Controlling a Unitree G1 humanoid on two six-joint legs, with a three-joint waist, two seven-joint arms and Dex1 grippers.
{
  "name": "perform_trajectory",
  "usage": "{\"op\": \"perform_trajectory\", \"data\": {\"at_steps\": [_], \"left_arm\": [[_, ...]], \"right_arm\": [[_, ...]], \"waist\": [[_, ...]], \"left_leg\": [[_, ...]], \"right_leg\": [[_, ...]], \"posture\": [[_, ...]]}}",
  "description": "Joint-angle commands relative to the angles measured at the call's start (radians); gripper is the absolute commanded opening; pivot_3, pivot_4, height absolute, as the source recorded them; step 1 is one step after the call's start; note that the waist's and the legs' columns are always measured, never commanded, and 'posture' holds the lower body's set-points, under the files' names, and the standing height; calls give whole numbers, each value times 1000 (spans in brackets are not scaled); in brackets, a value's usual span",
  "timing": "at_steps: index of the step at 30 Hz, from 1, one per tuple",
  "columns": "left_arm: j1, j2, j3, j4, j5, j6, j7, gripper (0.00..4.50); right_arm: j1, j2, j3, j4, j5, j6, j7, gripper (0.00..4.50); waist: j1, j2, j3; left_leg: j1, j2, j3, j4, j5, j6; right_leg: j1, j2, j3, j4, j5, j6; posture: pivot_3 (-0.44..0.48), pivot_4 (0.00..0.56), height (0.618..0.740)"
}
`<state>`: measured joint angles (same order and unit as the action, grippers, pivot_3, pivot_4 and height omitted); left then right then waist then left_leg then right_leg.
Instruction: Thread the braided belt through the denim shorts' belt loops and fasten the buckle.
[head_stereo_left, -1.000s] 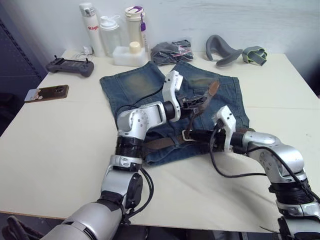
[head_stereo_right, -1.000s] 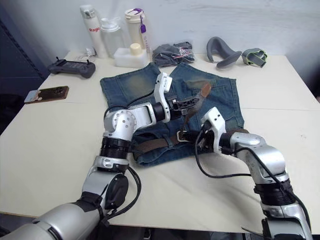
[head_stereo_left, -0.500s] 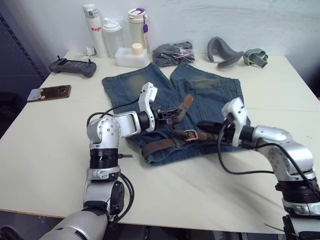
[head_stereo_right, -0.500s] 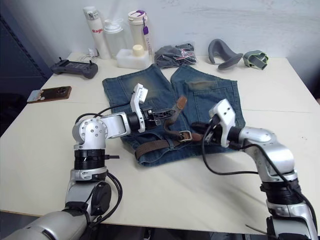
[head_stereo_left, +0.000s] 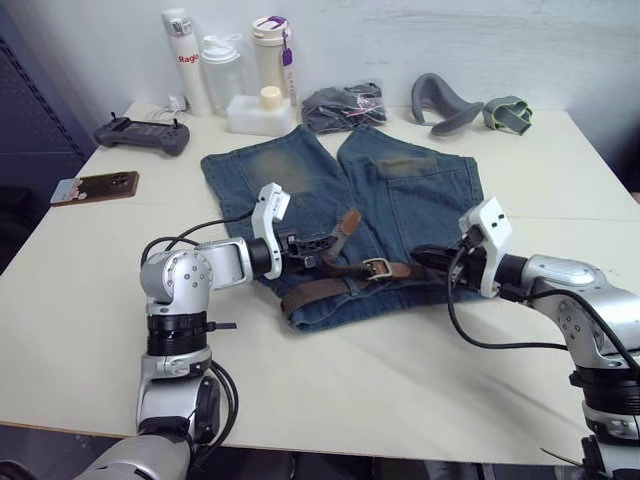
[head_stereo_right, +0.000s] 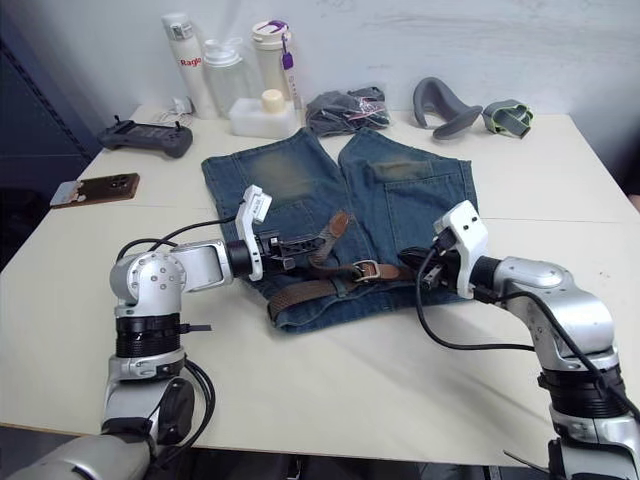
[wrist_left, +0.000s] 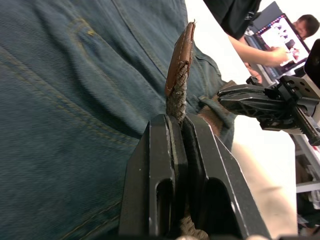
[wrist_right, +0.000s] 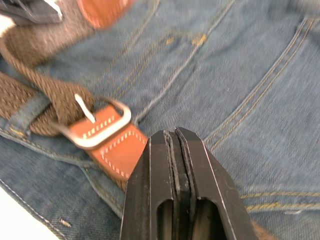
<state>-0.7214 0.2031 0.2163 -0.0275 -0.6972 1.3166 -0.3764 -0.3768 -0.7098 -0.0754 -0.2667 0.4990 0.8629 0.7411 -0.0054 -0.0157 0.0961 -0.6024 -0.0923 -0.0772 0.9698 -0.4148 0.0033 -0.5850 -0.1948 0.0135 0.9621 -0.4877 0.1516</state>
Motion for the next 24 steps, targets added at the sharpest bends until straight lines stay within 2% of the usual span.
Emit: {"op": "perform_trajectory", "data": {"at_steps": [1,4,5,7,12,18,24], "left_arm": [[-1,6,8,-52,-32,-2,-8,0],[18,21,-11,-64,-29,1,-17,0],[24,25,-16,-70,-31,5,-21,0],[32,27,-20,-79,-34,9,-22,0],[44,16,-37,-100,-34,6,-20,0],[26,25,-70,-95,-19,-22,-36,0],[18,44,-113,-89,-8,-53,-59,0]], "right_arm": [[23,10,21,-87,41,43,0,30],[14,18,37,-108,53,33,15,30],[-6,24,42,-104,59,23,26,30],[-41,30,43,-94,74,12,47,30],[-120,38,58,-46,87,-7,98,30],[-183,61,203,125,-29,-131,168,30],[-208,77,275,240,-108,-183,206,30]], "waist": [[29,-1,0],[39,0,-1],[29,1,-2],[22,2,-2],[25,2,-2],[29,2,-2],[24,2,-2]], "left_leg": [[-1,17,15,9,-8,-1],[2,55,53,28,-29,-3],[0,57,54,29,-32,-2],[6,57,54,26,-34,0],[5,55,48,26,-34,0],[3,50,45,26,-34,-1],[3,46,44,26,-34,0]], "right_leg": [[-2,13,7,1,1,0],[-18,42,27,11,6,-5],[-14,44,27,9,7,-5],[-13,43,25,8,7,-6],[-14,42,20,8,9,-10],[-14,36,17,7,10,-12],[-14,30,13,9,10,-12]], "posture": [[0,150,629],[0,150,629],[0,150,629],[0,150,629],[0,150,629],[0,150,629],[0,150,629]]}}
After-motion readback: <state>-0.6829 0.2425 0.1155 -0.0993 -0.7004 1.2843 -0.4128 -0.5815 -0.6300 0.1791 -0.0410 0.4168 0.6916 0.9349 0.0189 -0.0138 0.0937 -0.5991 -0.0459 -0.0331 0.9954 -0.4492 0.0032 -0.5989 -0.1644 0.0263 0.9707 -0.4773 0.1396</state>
